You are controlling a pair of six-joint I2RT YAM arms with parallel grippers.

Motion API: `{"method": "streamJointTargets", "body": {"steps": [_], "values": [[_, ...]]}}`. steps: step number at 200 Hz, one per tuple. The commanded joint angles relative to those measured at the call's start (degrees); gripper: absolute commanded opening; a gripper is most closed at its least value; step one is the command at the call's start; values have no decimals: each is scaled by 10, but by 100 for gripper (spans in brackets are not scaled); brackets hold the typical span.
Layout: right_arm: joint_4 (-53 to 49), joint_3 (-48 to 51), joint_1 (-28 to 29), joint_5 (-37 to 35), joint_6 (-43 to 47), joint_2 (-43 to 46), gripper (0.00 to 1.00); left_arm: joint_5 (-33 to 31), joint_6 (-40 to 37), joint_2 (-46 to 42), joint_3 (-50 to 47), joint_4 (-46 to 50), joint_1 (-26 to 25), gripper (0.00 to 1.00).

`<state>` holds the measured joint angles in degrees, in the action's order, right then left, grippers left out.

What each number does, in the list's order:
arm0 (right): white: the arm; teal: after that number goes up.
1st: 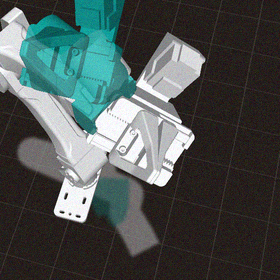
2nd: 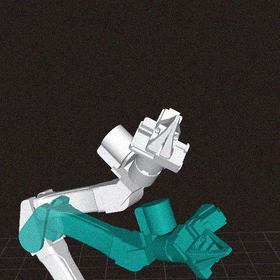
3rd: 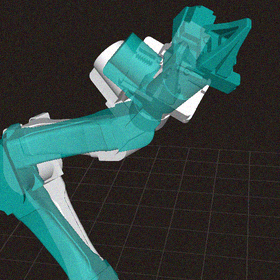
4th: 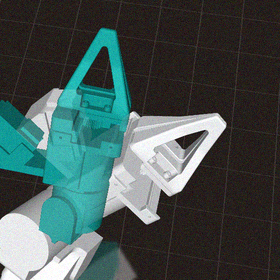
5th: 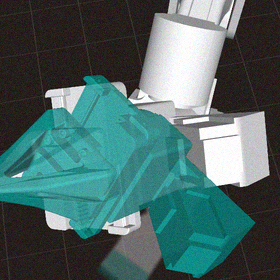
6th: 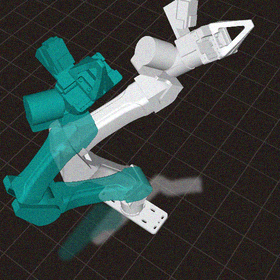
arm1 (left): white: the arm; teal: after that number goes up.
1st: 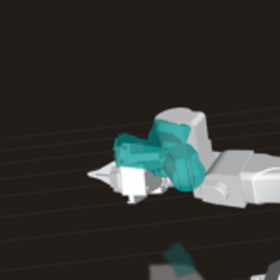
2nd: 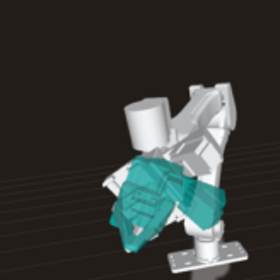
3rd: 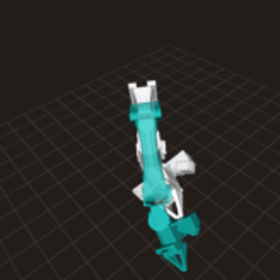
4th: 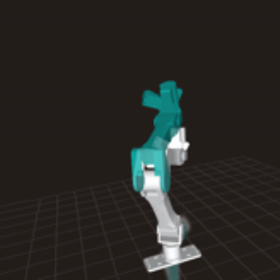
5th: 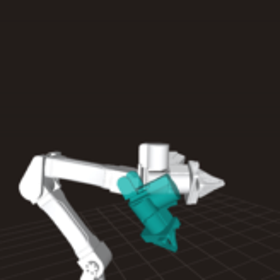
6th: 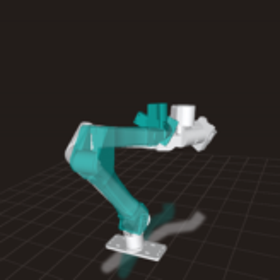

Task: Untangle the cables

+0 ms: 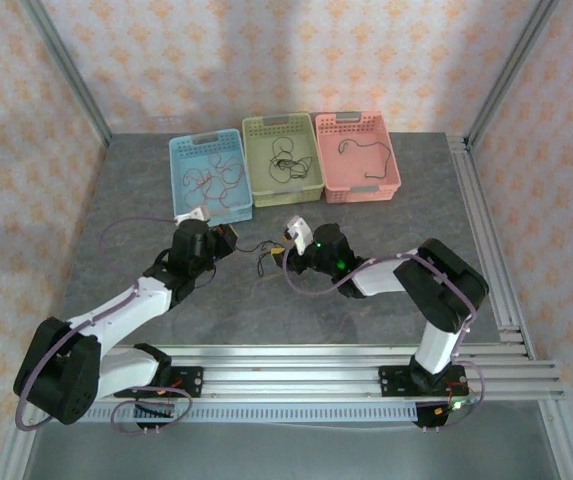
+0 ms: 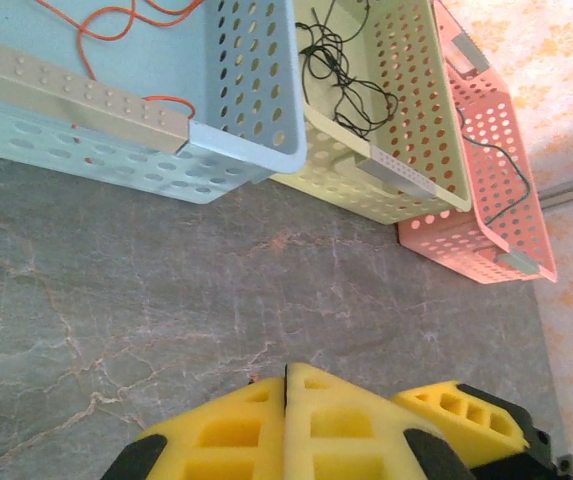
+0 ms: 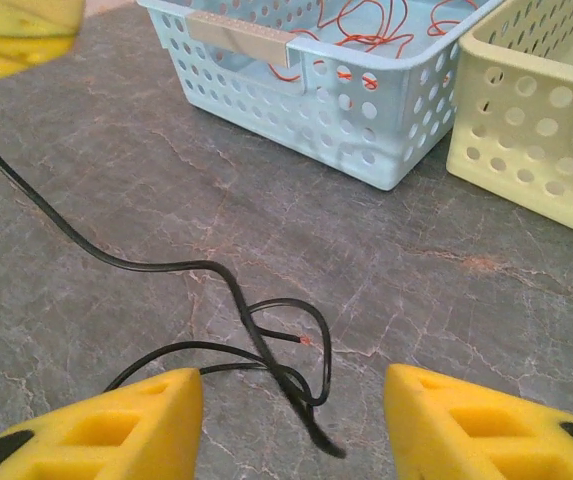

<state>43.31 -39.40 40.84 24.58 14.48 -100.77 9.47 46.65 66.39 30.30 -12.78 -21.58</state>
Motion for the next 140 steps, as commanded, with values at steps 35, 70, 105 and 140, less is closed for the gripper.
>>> {"method": "streamJointTargets", "body": {"steps": [35,70,105,140], "values": [[-16,-20,7,14,25,-11,25,22,-14,-18,-8,-45,-5,0],[31,2,10,2,33,2,0,11,-18,-5,7,-21,-9,0],[112,41,10,-36,34,22,0,-40,-10,9,28,43,-10,0],[187,74,10,-62,33,35,0,-66,-3,19,40,75,-10,30]]}}
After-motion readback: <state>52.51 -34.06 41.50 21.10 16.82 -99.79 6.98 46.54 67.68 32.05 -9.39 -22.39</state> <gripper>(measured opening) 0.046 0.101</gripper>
